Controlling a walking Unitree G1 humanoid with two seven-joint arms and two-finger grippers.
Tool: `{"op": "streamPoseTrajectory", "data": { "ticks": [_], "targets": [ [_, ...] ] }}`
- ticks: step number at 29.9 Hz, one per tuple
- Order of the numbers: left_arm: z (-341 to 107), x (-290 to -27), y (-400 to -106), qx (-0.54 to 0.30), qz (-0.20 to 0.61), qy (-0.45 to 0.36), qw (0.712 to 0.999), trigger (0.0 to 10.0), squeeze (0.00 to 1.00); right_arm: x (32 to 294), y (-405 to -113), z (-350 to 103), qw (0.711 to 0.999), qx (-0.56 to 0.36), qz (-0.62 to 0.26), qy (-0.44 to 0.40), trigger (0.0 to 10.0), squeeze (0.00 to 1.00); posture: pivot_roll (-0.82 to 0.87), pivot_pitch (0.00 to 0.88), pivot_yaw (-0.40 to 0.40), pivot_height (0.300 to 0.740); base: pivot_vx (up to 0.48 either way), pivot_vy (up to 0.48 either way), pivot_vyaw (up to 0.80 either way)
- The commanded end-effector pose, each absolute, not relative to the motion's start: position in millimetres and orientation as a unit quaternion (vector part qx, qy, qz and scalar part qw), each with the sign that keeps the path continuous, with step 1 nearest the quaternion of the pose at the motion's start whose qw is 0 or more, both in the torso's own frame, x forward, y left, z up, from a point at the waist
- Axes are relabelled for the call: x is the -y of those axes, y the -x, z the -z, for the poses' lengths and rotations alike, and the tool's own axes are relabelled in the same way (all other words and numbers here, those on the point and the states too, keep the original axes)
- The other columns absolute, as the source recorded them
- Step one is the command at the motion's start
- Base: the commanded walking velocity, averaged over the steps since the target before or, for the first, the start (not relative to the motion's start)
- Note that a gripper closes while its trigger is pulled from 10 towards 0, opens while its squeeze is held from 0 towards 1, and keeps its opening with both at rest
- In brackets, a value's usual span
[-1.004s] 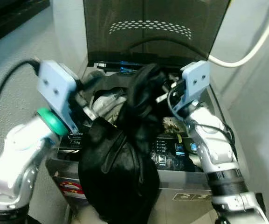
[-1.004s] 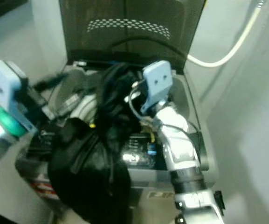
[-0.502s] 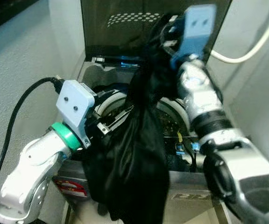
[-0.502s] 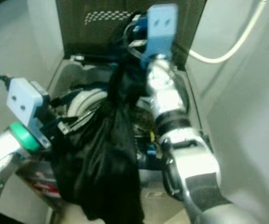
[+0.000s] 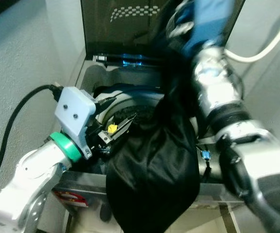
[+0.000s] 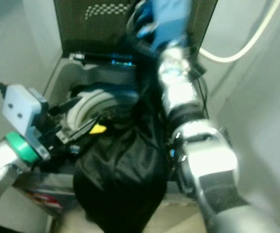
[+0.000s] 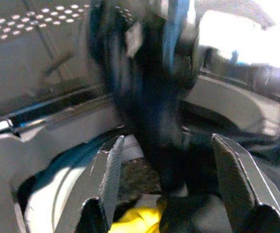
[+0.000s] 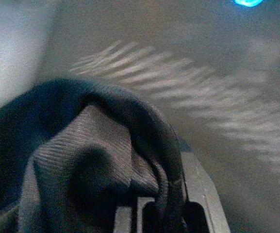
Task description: Clothes washing
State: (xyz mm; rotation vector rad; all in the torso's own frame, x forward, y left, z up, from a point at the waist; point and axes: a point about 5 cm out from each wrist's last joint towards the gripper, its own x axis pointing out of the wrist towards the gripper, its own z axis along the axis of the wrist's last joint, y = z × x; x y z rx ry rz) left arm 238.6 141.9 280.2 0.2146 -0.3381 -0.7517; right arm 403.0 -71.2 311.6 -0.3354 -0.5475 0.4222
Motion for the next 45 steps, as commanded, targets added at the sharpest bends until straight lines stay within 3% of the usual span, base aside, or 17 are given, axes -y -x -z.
{"op": "streamPoseTrajectory", "data": {
  "ticks": [1, 5, 6, 13, 16, 19, 21, 26, 27, 36, 37, 40, 45],
  "targets": [
    [-280, -144, -227, 0.149, 0.407, -0.102, 0.895, 10.0, 0.0, 59, -393, -303, 0.902, 0.269, -0.294, 0.166, 10.0, 0.0, 0.13, 0.145, -0.001, 0.74, 0.0, 0.0, 0.0],
    [-279, -145, -221, 0.137, 0.43, -0.117, 0.885, 10.0, 0.0, 56, -387, -290, 0.885, 0.264, -0.341, 0.174, 10.0, 0.0, 0.13, 0.141, 0.005, 0.74, 0.0, 0.0, 0.0],
    [-278, -144, -220, 0.133, 0.435, -0.123, 0.882, 10.0, 0.0, 56, -385, -285, 0.878, 0.262, -0.355, 0.186, 10.0, 1.0, 0.13, 0.138, 0.009, 0.74, 0.0, 0.0, 0.0],
    [-278, -141, -220, 0.136, 0.435, -0.123, 0.881, 10.0, 0.0, 67, -385, -283, 0.869, 0.259, -0.359, 0.223, 10.0, 1.0, 0.14, 0.124, 0.003, 0.74, 0.0, 0.0, 0.0],
    [-277, -145, -216, 0.127, 0.433, -0.132, 0.883, 10.0, 0.0, 91, -376, -289, 0.846, 0.255, -0.403, 0.238, 10.0, 1.0, 0.14, 0.119, 0.0, 0.74, 0.0, 0.0, 0.0],
    [-276, -147, -214, 0.121, 0.433, -0.136, 0.883, 10.0, 0.0, 96, -371, -289, 0.838, 0.25, -0.423, 0.238, 10.0, 1.0, 0.14, 0.114, -0.002, 0.74, 0.0, 0.0, 0.0],
    [-273, -149, -210, 0.111, 0.431, -0.14, 0.885, 10.0, 0.0, 105, -355, -282, 0.816, 0.232, -0.478, 0.228, 10.0, 1.0, 0.14, 0.111, -0.007, 0.74, 0.0, 0.0, 0.0],
    [-271, -148, -209, 0.108, 0.43, -0.139, 0.885, 10.0, 0.0, 108, -348, -280, 0.811, 0.228, -0.495, 0.215, 10.0, 1.0, 0.14, 0.112, -0.011, 0.74, 0.0, 0.0, 0.0],
    [-269, -146, -209, 0.107, 0.429, -0.138, 0.886, 10.0, 0.0, 112, -339, -277, 0.808, 0.225, -0.507, 0.201, 10.0, 0.0, 0.14, 0.106, -0.016, 0.74, 0.0, 0.0, 0.0],
    [-267, -143, -212, 0.11, 0.429, -0.146, 0.884, 10.0, 0.0, 135, -312, -281, 0.808, 0.225, -0.523, 0.151, 10.0, 0.0, 0.13, 0.097, -0.014, 0.74, 0.0, 0.0, 0.0],
    [-269, -144, -212, 0.112, 0.432, -0.15, 0.882, 10.0, 0.0, 143, -297, -280, 0.796, 0.206, -0.546, 0.159, 10.0, 0.0, 0.12, 0.09, -0.008, 0.74, 0.0, 0.0, 0.0],
    [-269, -143, -215, 0.113, 0.434, -0.153, 0.88, 10.0, 0.0, 146, -298, -278, 0.807, 0.195, -0.531, 0.17, 10.0, 0.0, 0.11, 0.091, -0.013, 0.74, 0.0, 0.0, 0.0],
    [-269, -140, -216, 0.117, 0.438, -0.152, 0.878, 10.0, 0.0, 148, -288, -259, 0.783, 0.136, -0.562, 0.23, 10.0, 0.0, 0.11, 0.083, -0.01, 0.74, 0.0, 0.0, 0.0]
  ]
}}
